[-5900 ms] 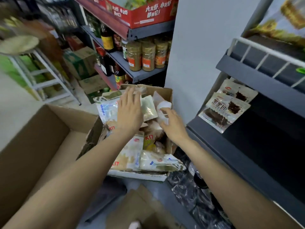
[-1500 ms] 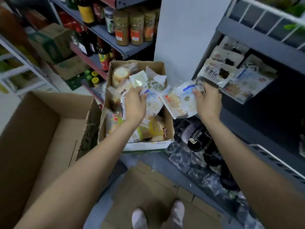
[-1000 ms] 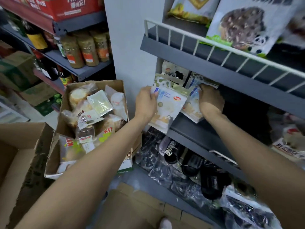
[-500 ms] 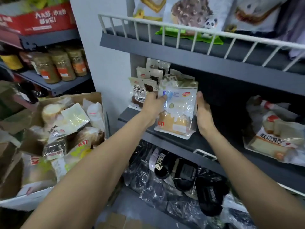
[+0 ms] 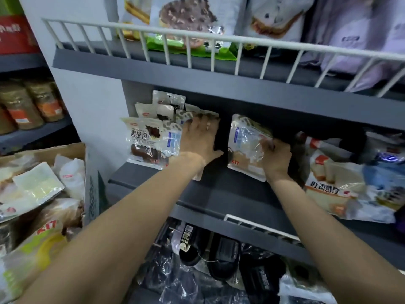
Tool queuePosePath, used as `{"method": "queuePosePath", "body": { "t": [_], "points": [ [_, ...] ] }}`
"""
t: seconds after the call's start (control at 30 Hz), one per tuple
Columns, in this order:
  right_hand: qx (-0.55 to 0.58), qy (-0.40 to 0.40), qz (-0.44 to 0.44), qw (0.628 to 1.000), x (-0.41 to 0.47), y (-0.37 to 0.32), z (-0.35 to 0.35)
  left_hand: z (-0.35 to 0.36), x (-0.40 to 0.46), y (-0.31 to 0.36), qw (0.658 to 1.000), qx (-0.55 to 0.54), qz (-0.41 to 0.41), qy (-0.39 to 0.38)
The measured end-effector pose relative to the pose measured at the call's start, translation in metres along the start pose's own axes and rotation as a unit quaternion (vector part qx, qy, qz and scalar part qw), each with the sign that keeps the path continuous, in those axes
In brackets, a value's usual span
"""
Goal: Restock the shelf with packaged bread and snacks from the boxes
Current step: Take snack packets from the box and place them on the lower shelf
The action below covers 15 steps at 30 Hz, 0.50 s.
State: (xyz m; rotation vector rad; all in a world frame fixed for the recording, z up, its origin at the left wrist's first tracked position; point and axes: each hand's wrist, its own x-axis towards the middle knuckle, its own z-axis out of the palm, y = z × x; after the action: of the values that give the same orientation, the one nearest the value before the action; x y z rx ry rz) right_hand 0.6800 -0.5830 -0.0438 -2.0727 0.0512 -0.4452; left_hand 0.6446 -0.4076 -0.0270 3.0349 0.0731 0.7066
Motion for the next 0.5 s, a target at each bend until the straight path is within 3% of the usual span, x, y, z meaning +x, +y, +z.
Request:
{"method": "queuePosePath", "body": {
  "t": [0.17, 0.27, 0.43, 0.5],
  "points": [
    [0.018, -0.02, 0.072, 0.997, 0.031, -0.006, 0.031, 0.014, 0.014, -0.011, 0.999, 0.033, 0.031, -0.004],
    [0.001, -0.09, 0.081, 0.993, 0.039, -0.009, 0.043, 0.018, 0.019, -0.014, 0.999, 0.029, 0.036, 0.001],
    [-0.103, -0.096, 0.051, 0.989, 0.046, -0.013, 0.059, 0.019, 0.022, -0.014, 0.999, 0.033, 0.041, -0.003],
    [-0.128, -0.065, -0.014, 0.99, 0.04, -0.012, 0.06, 0.02, 0.022, -0.015, 0.998, 0.037, 0.042, 0.003]
  ]
}}
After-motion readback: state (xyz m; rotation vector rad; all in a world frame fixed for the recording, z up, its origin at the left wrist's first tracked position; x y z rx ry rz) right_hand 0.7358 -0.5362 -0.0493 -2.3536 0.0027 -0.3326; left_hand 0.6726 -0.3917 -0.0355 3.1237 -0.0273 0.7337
